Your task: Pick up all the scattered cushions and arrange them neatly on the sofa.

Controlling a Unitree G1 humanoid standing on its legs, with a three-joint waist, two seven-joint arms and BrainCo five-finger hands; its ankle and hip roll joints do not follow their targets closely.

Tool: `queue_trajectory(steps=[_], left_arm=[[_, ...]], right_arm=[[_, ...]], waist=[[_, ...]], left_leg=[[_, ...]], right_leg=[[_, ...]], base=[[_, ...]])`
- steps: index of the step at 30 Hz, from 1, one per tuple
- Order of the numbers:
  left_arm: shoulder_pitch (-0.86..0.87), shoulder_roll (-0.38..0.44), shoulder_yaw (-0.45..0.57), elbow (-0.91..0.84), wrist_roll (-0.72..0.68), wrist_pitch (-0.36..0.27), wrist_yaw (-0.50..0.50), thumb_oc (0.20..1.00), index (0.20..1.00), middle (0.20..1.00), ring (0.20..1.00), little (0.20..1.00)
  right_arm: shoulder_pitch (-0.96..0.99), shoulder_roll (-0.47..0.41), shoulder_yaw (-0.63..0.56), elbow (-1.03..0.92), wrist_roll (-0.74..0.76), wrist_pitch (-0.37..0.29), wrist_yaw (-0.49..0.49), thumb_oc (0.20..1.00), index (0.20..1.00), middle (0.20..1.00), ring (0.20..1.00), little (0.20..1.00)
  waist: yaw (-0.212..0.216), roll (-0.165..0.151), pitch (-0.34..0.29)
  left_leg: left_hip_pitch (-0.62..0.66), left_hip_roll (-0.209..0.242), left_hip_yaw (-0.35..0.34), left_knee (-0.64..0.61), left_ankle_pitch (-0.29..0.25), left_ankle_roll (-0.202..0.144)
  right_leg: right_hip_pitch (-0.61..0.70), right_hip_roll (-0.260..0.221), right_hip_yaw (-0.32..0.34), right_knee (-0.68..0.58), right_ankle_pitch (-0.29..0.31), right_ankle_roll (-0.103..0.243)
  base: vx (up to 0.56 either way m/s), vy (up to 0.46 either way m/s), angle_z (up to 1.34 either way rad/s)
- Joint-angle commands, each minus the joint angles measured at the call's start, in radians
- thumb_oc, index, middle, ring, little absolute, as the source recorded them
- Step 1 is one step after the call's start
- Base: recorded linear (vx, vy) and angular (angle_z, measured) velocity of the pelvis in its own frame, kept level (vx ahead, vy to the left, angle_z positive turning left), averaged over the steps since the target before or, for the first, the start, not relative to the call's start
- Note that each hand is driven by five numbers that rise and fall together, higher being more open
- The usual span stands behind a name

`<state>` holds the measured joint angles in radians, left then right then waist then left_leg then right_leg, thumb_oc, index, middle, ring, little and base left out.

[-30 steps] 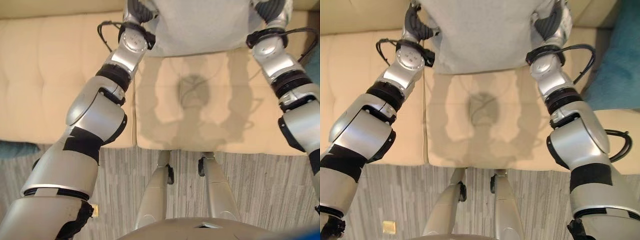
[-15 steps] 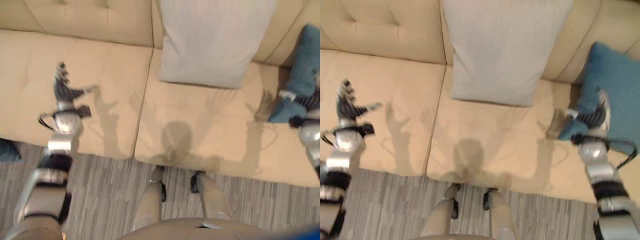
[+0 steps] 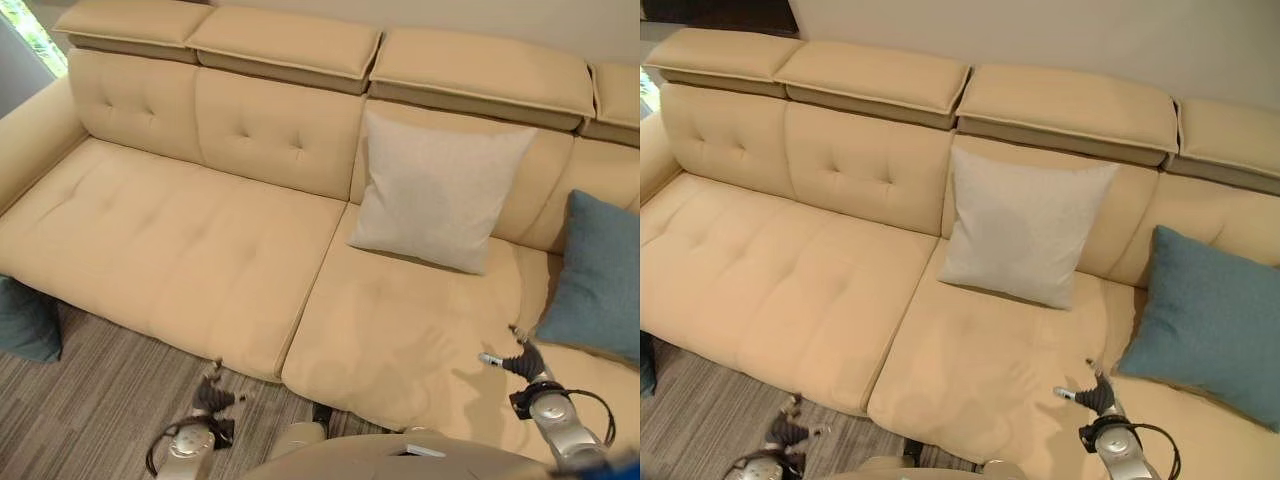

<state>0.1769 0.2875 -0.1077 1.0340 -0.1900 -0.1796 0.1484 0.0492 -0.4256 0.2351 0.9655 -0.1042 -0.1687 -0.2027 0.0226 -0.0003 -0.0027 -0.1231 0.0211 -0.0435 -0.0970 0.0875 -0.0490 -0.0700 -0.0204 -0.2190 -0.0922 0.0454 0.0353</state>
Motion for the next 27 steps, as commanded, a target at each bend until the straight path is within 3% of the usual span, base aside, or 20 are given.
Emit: queue_trajectory(steps=[1,4,6,7,8,9,11,16,19,21,25,26,27], left_arm=[[-0.094,0.035,0.022,0.009,0.085,-0.009,-0.01,1.0,1.0,1.0,1.0,1.0],[-0.128,0.017,0.026,0.141,0.128,0.0,-0.005,1.0,1.0,1.0,1.0,1.0],[-0.147,0.016,0.022,0.16,0.13,0.001,-0.005,1.0,1.0,1.0,1.0,1.0],[-0.158,0.005,0.016,0.174,0.142,0.004,-0.006,1.0,1.0,1.0,1.0,1.0],[-0.158,0.005,0.016,0.174,0.142,0.004,-0.006,1.0,1.0,1.0,1.0,1.0],[-0.16,-0.003,0.028,0.185,0.14,0.009,-0.011,1.0,1.0,1.0,1.0,1.0],[-0.165,-0.013,0.021,0.19,0.142,0.01,-0.014,1.0,1.0,1.0,1.0,1.0],[-0.168,-0.027,-0.003,0.2,0.163,0.023,-0.023,1.0,1.0,1.0,1.0,1.0],[-0.17,-0.021,0.0,0.21,0.17,0.032,-0.027,1.0,1.0,1.0,1.0,1.0],[-0.175,-0.01,-0.001,0.216,0.172,0.034,-0.025,1.0,1.0,1.0,1.0,1.0],[-0.195,0.005,-0.023,0.208,0.176,0.034,-0.015,1.0,1.0,1.0,1.0,1.0],[-0.198,0.009,-0.029,0.208,0.175,0.033,-0.015,1.0,1.0,1.0,1.0,1.0],[-0.198,0.011,-0.027,0.207,0.175,0.032,-0.014,1.0,1.0,1.0,1.0,1.0]], right_arm=[[-0.05,0.012,-0.026,-0.021,-0.023,-0.015,-0.004,1.0,1.0,1.0,1.0,1.0],[-0.088,0.045,-0.022,0.111,0.004,-0.004,-0.01,1.0,1.0,1.0,1.0,1.0],[-0.107,0.041,-0.014,0.136,0.002,0.004,-0.011,1.0,1.0,1.0,1.0,1.0],[-0.116,0.05,-0.017,0.184,0.004,0.012,-0.011,1.0,1.0,1.0,1.0,1.0],[-0.116,0.05,-0.017,0.185,0.005,0.012,-0.011,1.0,1.0,1.0,1.0,1.0],[-0.118,0.058,-0.016,0.206,-0.005,0.023,-0.004,1.0,1.0,1.0,1.0,1.0],[-0.112,0.071,-0.018,0.225,-0.007,0.028,0.001,1.0,1.0,1.0,1.0,1.0],[-0.109,0.101,-0.005,0.277,-0.034,0.059,0.009,1.0,1.0,1.0,1.0,1.0],[-0.121,0.106,0.01,0.277,-0.05,0.067,0.014,1.0,1.0,1.0,1.0,1.0],[-0.138,0.107,0.028,0.27,-0.064,0.073,0.016,1.0,1.0,1.0,1.0,1.0],[-0.137,0.111,0.027,0.275,-0.053,0.08,0.017,1.0,1.0,1.0,1.0,1.0],[-0.125,0.115,0.02,0.286,-0.04,0.08,0.02,1.0,1.0,1.0,1.0,1.0],[-0.12,0.115,0.018,0.294,-0.038,0.082,0.018,1.0,1.0,1.0,1.0,1.0]], waist=[[0.012,-0.039,0.052],[0.026,-0.047,0.067],[0.031,-0.058,0.093],[0.02,-0.073,0.104],[0.019,-0.073,0.103],[0.011,-0.077,0.104],[-0.004,-0.069,0.101],[-0.002,-0.069,0.085],[0.01,-0.075,0.097],[0.016,-0.074,0.111],[0.009,-0.073,0.115],[0.01,-0.073,0.106],[0.013,-0.074,0.097]], left_leg=[[0.041,-0.011,0.011,0.01,-0.074,-0.017],[0.035,0.0,0.006,0.022,-0.057,-0.024],[-0.02,-0.008,0.014,0.102,-0.076,-0.022],[-0.033,-0.015,0.057,0.193,-0.152,-0.007],[-0.036,-0.015,0.056,0.195,-0.153,-0.007],[-0.01,-0.022,0.083,0.241,-0.198,0.001],[0.048,-0.006,0.104,0.225,-0.225,-0.003],[0.097,-0.045,0.06,0.114,-0.202,0.017],[0.098,-0.059,0.044,0.089,-0.187,0.034],[0.096,-0.06,0.027,0.08,-0.174,0.044],[0.066,-0.08,-0.042,0.08,-0.148,0.06],[0.05,-0.09,-0.086,0.079,-0.13,0.059],[0.039,-0.094,-0.103,0.074,-0.122,0.055]], right_leg=[[0.008,-0.026,0.023,0.005,-0.033,0.087],[0.013,-0.02,0.006,0.005,-0.048,0.085],[0.005,-0.035,-0.008,0.005,-0.036,0.083],[-0.008,-0.06,-0.027,0.005,-0.019,0.086],[-0.009,-0.059,-0.027,0.005,-0.019,0.086],[-0.015,-0.072,-0.037,0.005,-0.01,0.084],[-0.018,-0.073,-0.056,0.005,-0.004,0.084],[-0.037,-0.086,-0.07,0.005,0.044,0.097],[-0.065,-0.097,-0.069,0.057,0.04,0.101],[-0.099,-0.103,-0.041,0.121,0.025,0.109],[-0.106,-0.042,0.155,0.218,-0.041,0.11],[-0.067,-0.01,0.222,0.248,-0.086,0.098],[-0.05,-0.004,0.238,0.233,-0.093,0.095]], base=[[-0.06,-0.059,0.16],[-0.13,-0.059,0.24],[-0.28,-0.016,0.62],[-0.2,0.012,0.57],[-0.27,0.063,0.43],[-0.1,0.085,0.64],[-0.13,0.149,0.71],[-0.07,0.154,0.53],[-0.15,0.112,0.07],[-0.15,0.061,-0.04],[-0.12,0.015,0.39],[-0.09,-0.065,1.09],[-0.05,-0.095,1.04]])
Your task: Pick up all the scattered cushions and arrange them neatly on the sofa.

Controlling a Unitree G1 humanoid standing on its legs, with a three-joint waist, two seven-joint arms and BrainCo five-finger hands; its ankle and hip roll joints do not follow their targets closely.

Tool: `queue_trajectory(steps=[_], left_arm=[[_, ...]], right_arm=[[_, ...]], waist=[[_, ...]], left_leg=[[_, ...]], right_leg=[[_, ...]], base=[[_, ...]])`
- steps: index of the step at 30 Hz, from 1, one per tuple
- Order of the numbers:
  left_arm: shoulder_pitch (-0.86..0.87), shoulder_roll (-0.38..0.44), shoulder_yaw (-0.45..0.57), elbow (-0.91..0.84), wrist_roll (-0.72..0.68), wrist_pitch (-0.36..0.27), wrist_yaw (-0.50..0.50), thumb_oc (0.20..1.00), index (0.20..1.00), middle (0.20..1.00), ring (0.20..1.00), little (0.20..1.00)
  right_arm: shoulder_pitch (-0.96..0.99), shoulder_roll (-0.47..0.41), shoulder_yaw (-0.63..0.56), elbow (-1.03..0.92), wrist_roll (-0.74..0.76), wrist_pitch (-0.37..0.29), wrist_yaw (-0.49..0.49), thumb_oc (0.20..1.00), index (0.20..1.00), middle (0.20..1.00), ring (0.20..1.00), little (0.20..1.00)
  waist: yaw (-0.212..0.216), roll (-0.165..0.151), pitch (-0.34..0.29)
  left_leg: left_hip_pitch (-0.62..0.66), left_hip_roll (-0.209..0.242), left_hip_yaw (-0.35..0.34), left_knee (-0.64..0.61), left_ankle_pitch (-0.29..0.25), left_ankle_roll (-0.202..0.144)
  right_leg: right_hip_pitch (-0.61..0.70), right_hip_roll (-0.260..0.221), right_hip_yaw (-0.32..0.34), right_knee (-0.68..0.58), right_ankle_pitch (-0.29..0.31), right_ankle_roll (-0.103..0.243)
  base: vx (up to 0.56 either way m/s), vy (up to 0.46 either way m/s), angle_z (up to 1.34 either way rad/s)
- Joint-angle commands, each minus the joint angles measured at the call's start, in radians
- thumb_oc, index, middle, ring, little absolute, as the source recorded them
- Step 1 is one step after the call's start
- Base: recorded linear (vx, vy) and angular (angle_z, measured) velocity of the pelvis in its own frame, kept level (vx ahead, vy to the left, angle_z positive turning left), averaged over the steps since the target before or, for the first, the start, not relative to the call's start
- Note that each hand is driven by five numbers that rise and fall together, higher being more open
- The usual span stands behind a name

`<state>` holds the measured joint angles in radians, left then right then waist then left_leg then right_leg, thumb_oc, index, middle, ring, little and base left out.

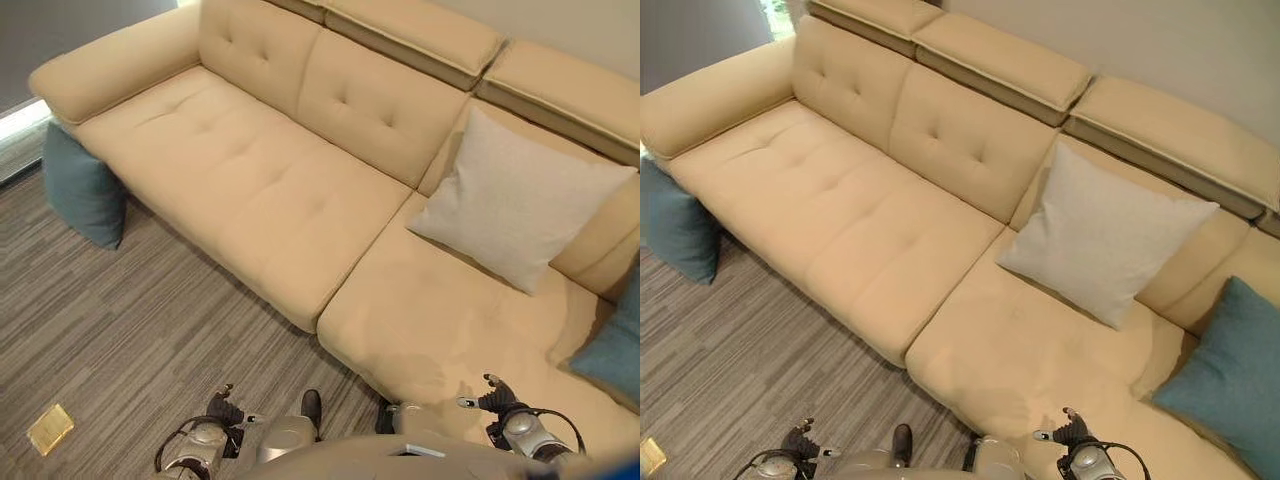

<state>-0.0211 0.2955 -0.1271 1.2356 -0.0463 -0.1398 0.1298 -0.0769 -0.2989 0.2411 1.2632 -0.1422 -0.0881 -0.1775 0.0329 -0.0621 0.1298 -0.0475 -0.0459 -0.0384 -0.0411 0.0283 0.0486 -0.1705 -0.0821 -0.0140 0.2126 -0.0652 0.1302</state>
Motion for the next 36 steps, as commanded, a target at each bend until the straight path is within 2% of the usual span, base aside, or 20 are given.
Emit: queue_trajectory(steps=[1,3,6,9,12,13,14,16,17,19,21,22,23,24,26,28,29,30,33,36], left_arm=[[0.005,0.004,-0.005,0.005,0.027,-0.011,0.006,1.0,1.0,1.0,1.0,1.0],[0.008,-0.001,0.005,0.012,0.011,-0.011,0.015,1.0,1.0,1.0,1.0,1.0],[-0.001,-0.014,0.024,0.014,-0.034,-0.008,0.026,1.0,1.0,1.0,1.0,1.0],[-0.012,-0.03,0.022,0.022,-0.046,-0.008,0.029,1.0,1.0,1.0,1.0,1.0],[-0.001,-0.041,0.024,0.027,-0.045,-0.004,0.036,1.0,1.0,1.0,1.0,1.0],[0.007,-0.042,0.029,0.035,-0.039,0.0,0.033,1.0,1.0,1.0,1.0,1.0],[0.007,-0.042,0.029,0.035,-0.039,0.0,0.033,1.0,1.0,1.0,1.0,1.0],[0.009,-0.044,0.032,0.036,-0.035,0.007,0.032,1.0,1.0,1.0,1.0,1.0],[0.009,-0.044,0.024,0.03,-0.027,0.007,0.028,1.0,1.0,1.0,1.0,1.0],[0.012,-0.041,0.02,0.022,-0.024,0.009,0.025,1.0,1.0,1.0,1.0,1.0],[0.016,-0.029,0.026,0.024,-0.026,0.015,0.024,1.0,1.0,1.0,1.0,1.0],[0.029,-0.012,0.041,0.029,-0.017,0.019,0.016,1.0,1.0,1.0,1.0,1.0],[0.027,-0.004,0.045,0.028,-0.015,0.019,0.016,1.0,1.0,1.0,1.0,1.0],[0.018,0.015,0.052,0.021,-0.02,0.02,0.019,1.0,1.0,1.0,1.0,1.0],[0.011,0.026,0.051,0.014,-0.023,0.016,0.022,1.0,1.0,1.0,1.0,1.0],[0.007,0.029,0.044,0.008,-0.027,0.011,0.024,1.0,1.0,1.0,1.0,1.0],[0.005,0.027,0.035,0.006,-0.024,0.006,0.024,1.0,1.0,1.0,1.0,1.0],[0.002,0.024,0.029,0.006,-0.023,0.005,0.022,1.0,1.0,1.0,1.0,1.0],[-0.009,0.021,0.025,0.02,-0.02,0.005,0.019,1.0,1.0,1.0,1.0,1.0],[-0.003,0.012,0.028,0.028,-0.016,0.005,0.018,1.0,1.0,1.0,1.0,1.0]], right_arm=[[0.01,-0.011,0.014,-0.001,0.0,0.004,-0.003,1.0,1.0,1.0,1.0,1.0],[0.008,-0.008,0.012,-0.006,0.009,0.001,-0.008,1.0,1.0,1.0,1.0,1.0],[0.0,-0.009,0.002,-0.033,0.029,-0.006,-0.016,1.0,1.0,1.0,1.0,1.0],[-0.011,-0.02,0.001,-0.037,0.038,-0.007,-0.023,1.0,1.0,1.0,1.0,1.0],[-0.011,-0.022,-0.003,-0.034,0.039,-0.004,-0.024,1.0,1.0,1.0,1.0,1.0],[-0.01,-0.018,-0.007,-0.023,0.043,-0.004,-0.026,1.0,1.0,1.0,1.0,1.0],[-0.01,-0.018,-0.007,-0.023,0.043,-0.004,-0.026,1.0,1.0,1.0,1.0,1.0],[0.0,-0.011,-0.024,-0.008,0.049,0.001,-0.024,1.0,1.0,1.0,1.0,1.0],[0.013,-0.004,-0.03,0.007,0.049,0.004,-0.022,1.0,1.0,1.0,1.0,1.0],[0.014,0.003,-0.039,0.017,0.06,0.007,-0.026,1.0,1.0,1.0,1.0,1.0],[0.002,0.014,-0.029,0.015,0.058,0.015,-0.025,1.0,1.0,1.0,1.0,1.0],[-0.005,0.021,0.0,0.009,0.016,0.021,-0.022,1.0,1.0,1.0,1.0,1.0],[-0.009,0.024,0.002,0.003,0.012,0.021,-0.02,1.0,1.0,1.0,1.0,1.0],[-0.023,0.025,0.014,-0.008,0.0,0.024,-0.019,1.0,1.0,1.0,1.0,1.0],[-0.028,0.026,0.029,-0.016,-0.015,0.025,-0.019,1.0,1.0,1.0,1.0,1.0],[-0.025,0.026,0.038,-0.016,-0.021,0.025,-0.019,1.0,1.0,1.0,1.0,1.0],[-0.024,0.021,0.043,-0.013,-0.021,0.026,-0.019,1.0,1.0,1.0,1.0,1.0],[-0.027,0.017,0.045,-0.013,-0.02,0.028,-0.019,1.0,1.0,1.0,1.0,1.0],[-0.03,0.01,0.049,-0.009,-0.024,0.031,-0.02,1.0,1.0,1.0,1.0,1.0],[-0.011,0.01,0.046,-0.008,-0.024,0.029,-0.021,1.0,1.0,1.0,1.0,1.0]], waist=[[0.009,-0.016,-0.04],[0.014,-0.022,-0.054],[0.013,-0.028,-0.041],[0.009,-0.026,-0.02],[0.003,-0.029,-0.013],[0.001,-0.036,-0.018],[0.001,-0.035,-0.017],[-0.014,-0.044,-0.024],[-0.023,-0.043,-0.034],[-0.029,-0.044,-0.045],[-0.021,-0.06,-0.049],[-0.002,-0.066,-0.054],[0.0,-0.065,-0.051],[0.004,-0.057,-0.033],[0.005,-0.047,-0.02],[0.0,-0.041,-0.02],[-0.008,-0.044,-0.016],[-0.011,-0.048,-0.018],[-0.016,-0.053,-0.006],[-0.022,-0.064,-0.014]], left_leg=[[-0.036,-0.03,-0.118,0.013,-0.06,-0.047],[-0.04,-0.025,-0.136,0.0,-0.046,-0.066],[-0.078,-0.034,-0.187,0.009,-0.018,-0.092],[-0.128,-0.043,-0.176,0.045,-0.01,-0.1],[-0.147,-0.015,-0.031,0.093,-0.032,-0.088],[-0.138,-0.01,0.017,0.127,-0.063,-0.079],[-0.139,-0.01,0.016,0.13,-0.065,-0.079],[-0.111,0.008,0.092,0.16,-0.102,-0.069],[-0.073,0.033,0.157,0.141,-0.118,-0.069],[-0.057,0.042,0.187,0.119,-0.114,-0.073],[-0.049,0.03,0.171,0.108,-0.122,-0.068],[-0.02,0.009,0.147,0.064,-0.123,-0.047],[-0.017,0.007,0.14,0.057,-0.119,-0.044],[-0.006,0.007,0.116,0.052,-0.118,-0.033],[0.007,0.005,0.078,0.041,-0.115,-0.026],[0.025,-0.003,0.04,0.022,-0.108,-0.026],[0.043,-0.021,-0.006,0.006,-0.103,-0.027],[0.042,-0.032,-0.025,0.003,-0.098,-0.03],[0.06,-0.05,-0.075,0.003,-0.103,-0.041],[0.075,-0.06,-0.095,0.021,-0.134,-0.057]], right_leg=[[0.069,0.05,0.022,-0.091,0.016,-0.009],[0.099,0.056,-0.002,-0.147,0.013,-0.019],[0.115,0.068,-0.011,-0.208,0.019,-0.026],[0.134,0.057,-0.066,-0.258,0.032,-0.025],[0.141,0.037,-0.121,-0.268,0.046,-0.028],[0.143,0.027,-0.147,-0.267,0.049,-0.034],[0.144,0.027,-0.148,-0.267,0.049,-0.034],[0.146,0.01,-0.201,-0.261,0.047,-0.039],[0.161,0.006,-0.246,-0.27,0.042,-0.037],[0.171,0.004,-0.275,-0.275,0.042,-0.034],[0.18,-0.001,-0.273,-0.264,0.043,-0.031],[0.167,-0.022,-0.274,-0.165,0.023,-0.023],[0.145,-0.03,-0.271,-0.121,0.021,-0.022],[0.102,-0.043,-0.258,-0.022,0.019,-0.02],[0.06,-0.028,-0.216,0.047,0.017,-0.016],[0.038,0.013,-0.154,0.04,0.004,-0.026],[0.021,0.063,-0.075,-0.007,0.002,-0.026],[0.011,0.076,-0.047,-0.04,0.019,-0.023],[-0.002,0.082,-0.044,-0.082,0.047,-0.014],[0.033,0.071,-0.058,-0.127,0.064,-0.022]], base=[[0.0,-0.114,1.16],[0.04,-0.2,1.05],[-0.05,-0.204,0.78],[-0.12,-0.073,1.57],[-0.1,-0.01,0.72],[-0.03,-0.002,0.58],[-0.02,0.019,1.04],[0.0,0.042,1.15],[0.06,0.072,0.83],[0.09,0.1,1.16],[0.11,0.199,0.46],[0.09,0.286,0.04],[0.08,0.334,0.12],[0.03,0.158,0.34],[0.04,0.111,0.65],[0.12,0.047,0.69],[0.19,0.011,0.59],[0.19,-0.003,0.65],[0.15,-0.065,0.97],[0.2,-0.114,0.52]])
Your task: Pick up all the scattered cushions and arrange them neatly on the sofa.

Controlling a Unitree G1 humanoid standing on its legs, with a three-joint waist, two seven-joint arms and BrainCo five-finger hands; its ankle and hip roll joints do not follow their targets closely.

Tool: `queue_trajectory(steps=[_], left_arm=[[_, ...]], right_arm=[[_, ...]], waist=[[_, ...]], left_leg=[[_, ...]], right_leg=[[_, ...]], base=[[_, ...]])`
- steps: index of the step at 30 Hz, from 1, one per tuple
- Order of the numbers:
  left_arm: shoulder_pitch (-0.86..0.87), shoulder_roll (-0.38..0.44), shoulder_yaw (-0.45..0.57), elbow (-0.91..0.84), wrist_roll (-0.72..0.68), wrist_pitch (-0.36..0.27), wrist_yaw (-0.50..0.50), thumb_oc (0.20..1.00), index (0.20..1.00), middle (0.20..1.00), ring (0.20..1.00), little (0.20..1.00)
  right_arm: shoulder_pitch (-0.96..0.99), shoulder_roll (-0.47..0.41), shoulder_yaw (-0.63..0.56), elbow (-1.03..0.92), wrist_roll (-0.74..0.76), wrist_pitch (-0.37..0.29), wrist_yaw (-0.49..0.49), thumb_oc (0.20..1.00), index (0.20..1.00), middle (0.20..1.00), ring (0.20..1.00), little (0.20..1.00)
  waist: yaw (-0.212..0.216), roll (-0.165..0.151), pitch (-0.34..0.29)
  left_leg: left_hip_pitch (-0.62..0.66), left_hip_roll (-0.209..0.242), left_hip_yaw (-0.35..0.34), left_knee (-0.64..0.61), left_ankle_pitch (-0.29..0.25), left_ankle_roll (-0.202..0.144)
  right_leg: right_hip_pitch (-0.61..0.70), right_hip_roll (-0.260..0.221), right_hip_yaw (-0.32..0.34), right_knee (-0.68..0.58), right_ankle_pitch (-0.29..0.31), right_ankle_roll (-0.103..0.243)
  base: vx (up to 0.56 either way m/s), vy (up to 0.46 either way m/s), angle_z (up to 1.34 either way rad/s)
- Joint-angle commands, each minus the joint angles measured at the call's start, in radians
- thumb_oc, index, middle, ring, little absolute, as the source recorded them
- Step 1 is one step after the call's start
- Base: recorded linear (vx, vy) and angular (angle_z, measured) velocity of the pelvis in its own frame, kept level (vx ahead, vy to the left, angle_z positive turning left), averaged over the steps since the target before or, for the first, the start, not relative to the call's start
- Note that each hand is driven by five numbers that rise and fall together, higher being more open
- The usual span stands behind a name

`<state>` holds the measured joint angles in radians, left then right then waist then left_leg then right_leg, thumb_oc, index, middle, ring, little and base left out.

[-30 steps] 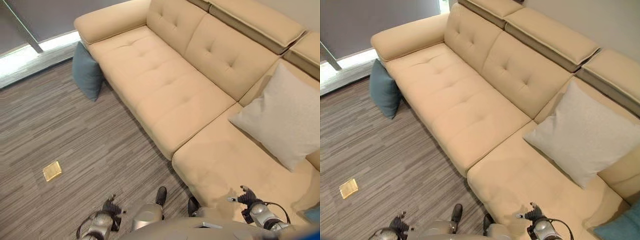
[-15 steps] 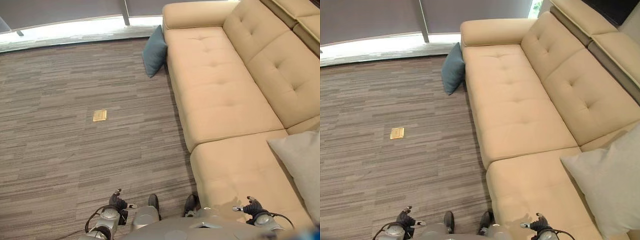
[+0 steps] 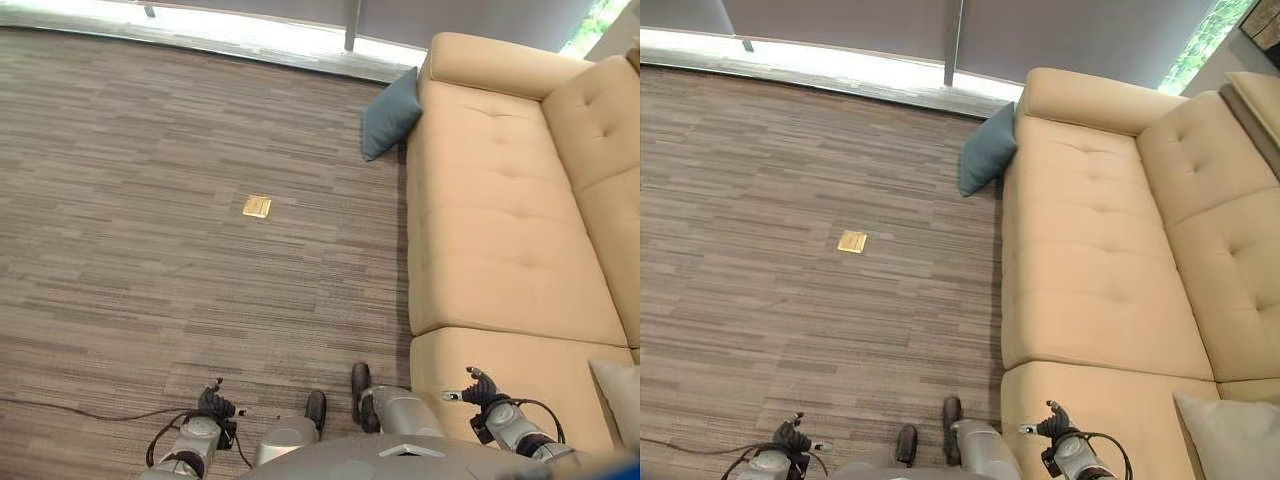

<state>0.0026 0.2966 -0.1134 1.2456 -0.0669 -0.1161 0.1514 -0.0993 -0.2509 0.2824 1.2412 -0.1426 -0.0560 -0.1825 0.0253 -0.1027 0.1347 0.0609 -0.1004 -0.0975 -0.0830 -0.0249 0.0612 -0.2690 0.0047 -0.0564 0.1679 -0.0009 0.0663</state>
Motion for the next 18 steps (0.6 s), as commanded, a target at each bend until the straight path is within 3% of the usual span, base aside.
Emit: queue_trajectory(steps=[1,5,7,8,9,10,12,14,18], left_arm=[[-0.024,0.006,0.012,0.017,0.002,-0.017,-0.003,1.0,1.0,1.0,1.0,1.0],[-0.017,-0.002,0.006,0.014,0.01,-0.011,-0.006,1.0,1.0,1.0,1.0,1.0],[-0.019,-0.003,-0.003,0.013,0.014,-0.01,-0.01,1.0,1.0,1.0,1.0,1.0],[-0.019,-0.004,-0.01,0.013,0.02,-0.002,-0.017,1.0,1.0,1.0,1.0,1.0],[-0.017,0.0,-0.012,0.016,0.026,-0.001,-0.017,1.0,1.0,1.0,1.0,1.0],[-0.017,0.0,-0.012,0.016,0.026,-0.001,-0.017,1.0,1.0,1.0,1.0,1.0],[-0.011,0.006,-0.007,0.022,0.025,-0.001,-0.019,1.0,1.0,1.0,1.0,1.0],[-0.005,0.007,-0.003,0.029,0.02,-0.002,-0.019,1.0,1.0,1.0,1.0,1.0],[0.013,0.006,0.007,0.032,0.036,0.003,-0.022,1.0,1.0,1.0,1.0,1.0]], right_arm=[[0.016,-0.039,-0.001,0.014,-0.019,-0.003,-0.018,1.0,1.0,1.0,1.0,1.0],[0.033,-0.045,-0.011,0.014,-0.009,-0.007,-0.019,1.0,1.0,1.0,1.0,1.0],[0.036,-0.045,-0.015,0.023,0.004,-0.006,-0.019,1.0,1.0,1.0,1.0,1.0],[0.037,-0.042,-0.021,0.039,0.012,0.001,-0.021,1.0,1.0,1.0,1.0,1.0],[0.039,-0.039,-0.02,0.043,0.013,0.003,-0.02,1.0,1.0,1.0,1.0,1.0],[0.039,-0.039,-0.02,0.043,0.013,0.003,-0.02,1.0,1.0,1.0,1.0,1.0],[0.04,-0.033,-0.01,0.046,0.007,0.007,-0.022,1.0,1.0,1.0,1.0,1.0],[0.038,-0.03,-0.001,0.048,-0.003,0.01,-0.022,1.0,1.0,1.0,1.0,1.0],[0.037,-0.008,0.008,0.047,-0.032,0.009,-0.012,1.0,1.0,1.0,1.0,1.0]], waist=[[-0.017,-0.025,-0.022],[-0.025,-0.037,-0.031],[-0.026,-0.044,-0.026],[-0.021,-0.047,-0.027],[-0.017,-0.049,-0.028],[-0.017,-0.05,-0.029],[0.007,-0.05,-0.022],[0.023,-0.057,-0.019],[0.03,-0.066,-0.051]], left_leg=[[-0.033,-0.006,-0.043,0.079,-0.094,-0.073],[-0.06,0.0,-0.022,0.194,-0.148,-0.093],[-0.099,0.007,0.018,0.259,-0.15,-0.108],[-0.174,0.031,0.089,0.239,-0.121,-0.101],[-0.205,0.033,0.102,0.218,-0.095,-0.095],[-0.205,0.033,0.102,0.217,-0.095,-0.095],[-0.28,0.035,0.092,0.164,-0.012,-0.098],[-0.318,0.033,0.084,0.174,0.014,-0.108],[-0.237,0.03,0.084,0.148,-0.014,-0.077]], right_leg=[[0.147,-0.018,-0.024,-0.098,0.001,0.041],[0.205,-0.024,-0.037,-0.152,0.002,0.031],[0.235,-0.031,-0.036,-0.177,-0.003,0.027],[0.26,-0.034,-0.047,-0.203,-0.015,0.029],[0.266,-0.031,-0.045,-0.207,-0.02,0.03],[0.266,-0.032,-0.044,-0.207,-0.02,0.03],[0.287,-0.01,-0.023,-0.207,-0.047,0.021],[0.307,-0.005,-0.005,-0.195,-0.069,0.019],[0.315,-0.024,0.008,-0.079,-0.09,0.04]], base=[[0.18,-0.113,0.84],[0.18,-0.094,0.59],[0.15,0.001,0.21],[0.2,0.05,0.18],[0.18,0.045,0.36],[0.17,0.032,0.37],[0.17,0.029,0.11],[0.2,0.082,-0.3],[0.34,0.195,-0.55]])
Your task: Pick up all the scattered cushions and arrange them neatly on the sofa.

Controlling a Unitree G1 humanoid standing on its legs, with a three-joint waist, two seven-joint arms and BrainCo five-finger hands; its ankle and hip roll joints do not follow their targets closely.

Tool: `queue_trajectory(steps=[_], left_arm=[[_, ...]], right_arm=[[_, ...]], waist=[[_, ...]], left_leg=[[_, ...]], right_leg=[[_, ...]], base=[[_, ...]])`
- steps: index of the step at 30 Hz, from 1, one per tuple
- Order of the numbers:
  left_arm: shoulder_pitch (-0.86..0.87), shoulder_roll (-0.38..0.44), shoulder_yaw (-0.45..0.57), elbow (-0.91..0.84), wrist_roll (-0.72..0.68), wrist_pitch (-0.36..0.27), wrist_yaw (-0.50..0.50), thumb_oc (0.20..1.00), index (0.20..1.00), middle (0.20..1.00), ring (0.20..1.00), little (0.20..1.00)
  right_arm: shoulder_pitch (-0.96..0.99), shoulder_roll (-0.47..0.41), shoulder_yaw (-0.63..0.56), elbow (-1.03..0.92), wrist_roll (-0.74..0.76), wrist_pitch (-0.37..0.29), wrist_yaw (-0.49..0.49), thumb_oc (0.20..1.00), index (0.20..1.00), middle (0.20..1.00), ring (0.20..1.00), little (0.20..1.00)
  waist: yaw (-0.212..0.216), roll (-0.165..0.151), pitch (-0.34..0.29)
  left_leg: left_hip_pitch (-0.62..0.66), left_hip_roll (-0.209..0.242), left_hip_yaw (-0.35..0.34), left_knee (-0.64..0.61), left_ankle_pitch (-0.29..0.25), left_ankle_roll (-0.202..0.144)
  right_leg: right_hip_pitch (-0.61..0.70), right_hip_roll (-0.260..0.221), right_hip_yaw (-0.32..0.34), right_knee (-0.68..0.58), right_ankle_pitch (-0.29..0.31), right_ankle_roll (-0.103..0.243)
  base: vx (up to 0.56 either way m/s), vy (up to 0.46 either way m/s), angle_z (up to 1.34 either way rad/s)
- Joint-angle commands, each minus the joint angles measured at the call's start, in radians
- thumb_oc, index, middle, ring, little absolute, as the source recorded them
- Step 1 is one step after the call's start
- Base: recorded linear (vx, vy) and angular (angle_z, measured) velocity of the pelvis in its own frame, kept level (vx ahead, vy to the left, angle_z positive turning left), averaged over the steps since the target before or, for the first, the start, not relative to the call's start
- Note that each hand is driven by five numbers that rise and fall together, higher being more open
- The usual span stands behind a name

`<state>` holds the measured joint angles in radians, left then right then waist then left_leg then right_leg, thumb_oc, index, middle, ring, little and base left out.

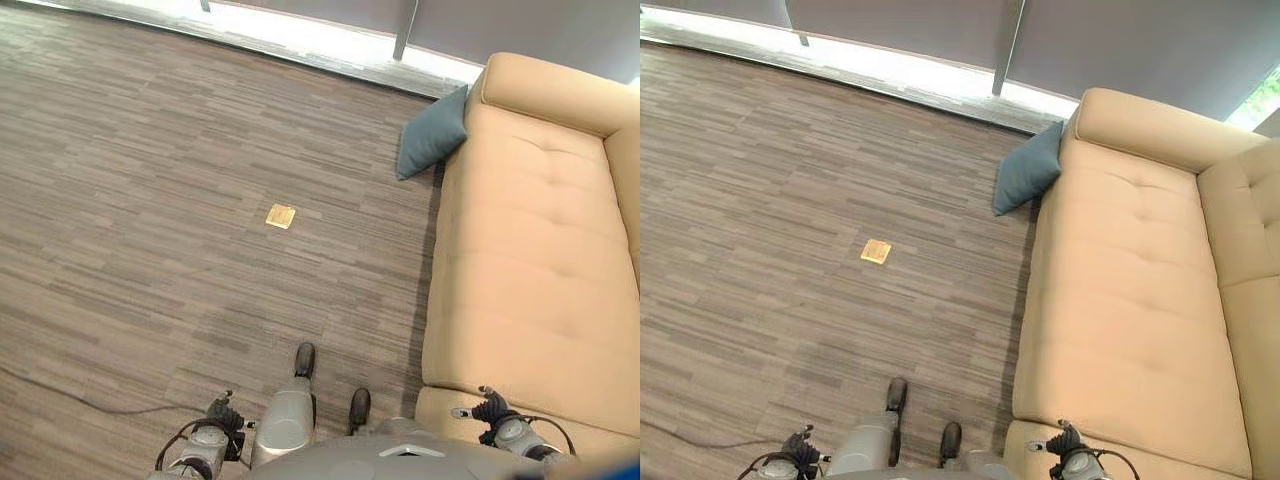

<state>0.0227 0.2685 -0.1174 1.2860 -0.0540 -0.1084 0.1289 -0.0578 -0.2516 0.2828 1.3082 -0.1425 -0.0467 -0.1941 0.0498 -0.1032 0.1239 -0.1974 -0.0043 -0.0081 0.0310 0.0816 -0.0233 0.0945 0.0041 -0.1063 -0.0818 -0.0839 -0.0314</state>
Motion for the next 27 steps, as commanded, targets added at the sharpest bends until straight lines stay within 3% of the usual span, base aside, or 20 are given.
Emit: queue_trajectory(steps=[1,2,3,4,7,11,13,14,15,16,19,20,21,22,25,27], left_arm=[[-0.01,0.042,0.004,-0.015,0.033,-0.005,-0.001,1.0,1.0,1.0,1.0,1.0],[-0.01,0.042,0.004,-0.015,0.033,-0.005,-0.001,1.0,1.0,1.0,1.0,1.0],[-0.02,0.051,-0.001,-0.028,0.03,-0.004,0.0,1.0,1.0,1.0,1.0,1.0],[-0.026,0.057,-0.002,-0.035,0.026,-0.004,0.003,1.0,1.0,1.0,1.0,1.0],[-0.037,0.068,-0.001,-0.045,0.009,-0.005,0.007,1.0,1.0,1.0,1.0,1.0],[-0.043,0.06,-0.006,-0.038,0.005,-0.005,0.003,1.0,1.0,1.0,1.0,1.0],[-0.047,0.056,-0.007,-0.025,0.007,-0.006,0.004,1.0,1.0,1.0,1.0,1.0],[-0.047,0.056,-0.007,-0.025,0.007,-0.006,0.004,1.0,1.0,1.0,1.0,1.0],[-0.052,0.054,-0.005,-0.016,0.014,-0.008,0.004,1.0,1.0,1.0,1.0,1.0],[-0.053,0.052,-0.003,-0.009,0.014,-0.01,0.003,1.0,1.0,1.0,1.0,1.0],[-0.045,0.041,-0.004,0.001,0.032,-0.01,0.009,1.0,1.0,1.0,1.0,1.0],[-0.032,0.034,-0.006,0.004,0.035,-0.01,0.006,1.0,1.0,1.0,1.0,1.0],[-0.032,0.033,-0.006,0.004,0.035,-0.01,0.006,1.0,1.0,1.0,1.0,1.0],[-0.034,0.032,-0.018,-0.008,0.037,-0.01,0.003,1.0,1.0,1.0,1.0,1.0],[-0.042,0.035,-0.029,-0.024,0.03,-0.004,-0.002,1.0,1.0,1.0,1.0,1.0],[-0.043,0.034,-0.032,-0.027,0.025,0.0,-0.003,1.0,1.0,1.0,1.0,1.0]], right_arm=[[-0.011,-0.006,0.011,-0.024,-0.04,-0.001,0.005,1.0,1.0,1.0,1.0,1.0],[-0.011,-0.006,0.011,-0.024,-0.04,-0.001,0.005,1.0,1.0,1.0,1.0,1.0],[-0.022,-0.003,0.017,-0.03,-0.046,0.0,0.007,1.0,1.0,1.0,1.0,1.0],[-0.03,-0.003,0.025,-0.034,-0.047,-0.001,0.007,1.0,1.0,1.0,1.0,1.0],[-0.036,0.001,0.035,-0.057,-0.055,-0.008,0.005,1.0,1.0,1.0,1.0,1.0],[-0.044,-0.006,0.05,-0.048,-0.067,-0.001,0.006,1.0,1.0,1.0,1.0,1.0],[-0.048,-0.012,0.052,-0.047,-0.074,0.004,0.006,1.0,1.0,1.0,1.0,1.0],[-0.048,-0.012,0.052,-0.047,-0.074,0.004,0.006,1.0,1.0,1.0,1.0,1.0],[-0.046,-0.016,0.052,-0.047,-0.08,0.009,0.004,1.0,1.0,1.0,1.0,1.0],[-0.041,-0.017,0.05,-0.044,-0.082,0.011,0.003,1.0,1.0,1.0,1.0,1.0],[-0.016,-0.016,0.039,-0.031,-0.071,0.013,0.002,1.0,1.0,1.0,1.0,1.0],[0.005,-0.013,0.028,-0.021,-0.064,0.014,0.004,1.0,1.0,1.0,1.0,1.0],[0.005,-0.013,0.028,-0.021,-0.064,0.014,0.004,1.0,1.0,1.0,1.0,1.0],[0.014,-0.01,0.019,-0.025,-0.051,0.01,0.004,1.0,1.0,1.0,1.0,1.0],[0.008,-0.02,0.012,-0.022,-0.029,0.011,0.003,1.0,1.0,1.0,1.0,1.0],[0.009,-0.025,0.009,-0.019,-0.017,0.015,0.001,1.0,1.0,1.0,1.0,1.0]], waist=[[0.008,-0.066,-0.041],[0.01,-0.066,-0.041],[0.006,-0.06,-0.032],[-0.002,-0.052,-0.019],[-0.016,-0.019,-0.002],[-0.034,-0.023,-0.005],[-0.051,-0.036,-0.003],[-0.051,-0.036,-0.003],[-0.07,-0.037,0.004],[-0.078,-0.038,0.006],[-0.088,-0.041,-0.021],[-0.094,-0.032,-0.038],[-0.095,-0.032,-0.038],[-0.102,-0.03,-0.039],[-0.087,-0.046,-0.023],[-0.076,-0.063,-0.015]], left_leg=[[0.053,-0.075,-0.001,0.041,-0.142,0.027],[0.053,-0.075,0.0,0.041,-0.142,0.027],[0.084,-0.081,0.001,0.043,-0.158,0.051],[0.097,-0.077,-0.003,0.045,-0.163,0.063],[0.163,-0.056,-0.02,0.027,-0.189,0.078],[0.237,-0.075,-0.052,-0.012,-0.222,0.071],[0.269,-0.097,-0.072,-0.017,-0.242,0.069],[0.269,-0.097,-0.072,-0.017,-0.242,0.069],[0.308,-0.104,-0.096,-0.022,-0.266,0.061],[0.324,-0.104,-0.105,-0.019,-0.279,0.057],[0.37,-0.103,-0.132,-0.004,-0.313,0.04],[0.359,-0.084,-0.126,0.064,-0.276,-0.002],[0.358,-0.084,-0.127,0.066,-0.277,-0.002],[0.309,-0.06,-0.091,0.198,-0.198,-0.052],[0.178,-0.053,-0.031,0.424,-0.162,-0.058],[0.099,-0.034,0.021,0.467,-0.195,-0.031]], right_leg=[[-0.07,-0.042,0.057,0.269,0.028,0.158],[-0.071,-0.042,0.059,0.271,0.027,0.159],[-0.129,-0.063,0.063,0.424,0.116,0.175],[-0.17,-0.064,0.067,0.503,0.161,0.174],[-0.271,-0.068,0.033,0.641,0.158,0.159],[-0.314,-0.049,-0.007,0.442,0.099,0.146],[-0.355,-0.027,-0.007,0.286,0.117,0.158],[-0.355,-0.027,-0.007,0.286,0.117,0.158],[-0.377,-0.008,0.0,0.173,0.147,0.177],[-0.385,-0.004,0.002,0.153,0.158,0.184],[-0.334,0.003,0.035,0.116,0.171,0.157],[-0.305,0.003,0.021,0.114,0.178,0.145],[-0.304,0.004,0.02,0.113,0.178,0.145],[-0.264,0.003,0.018,0.102,0.168,0.131],[-0.207,-0.005,0.028,0.085,0.139,0.104],[-0.171,-0.016,0.041,0.078,0.115,0.097]], base=[[0.21,0.149,-0.42],[0.26,0.238,-0.29],[0.17,0.191,-0.06],[0.22,0.232,-0.01],[0.27,0.169,0.25],[0.35,0.052,-0.01],[0.26,0.013,0.1],[0.37,0.01,0.07],[0.38,0.0,0.1],[0.5,-0.009,0.34],[0.4,-0.036,0.53],[0.34,-0.067,0.45],[0.39,-0.088,0.63],[0.21,-0.045,0.71],[0.2,-0.053,0.3],[0.2,-0.037,-0.14]])
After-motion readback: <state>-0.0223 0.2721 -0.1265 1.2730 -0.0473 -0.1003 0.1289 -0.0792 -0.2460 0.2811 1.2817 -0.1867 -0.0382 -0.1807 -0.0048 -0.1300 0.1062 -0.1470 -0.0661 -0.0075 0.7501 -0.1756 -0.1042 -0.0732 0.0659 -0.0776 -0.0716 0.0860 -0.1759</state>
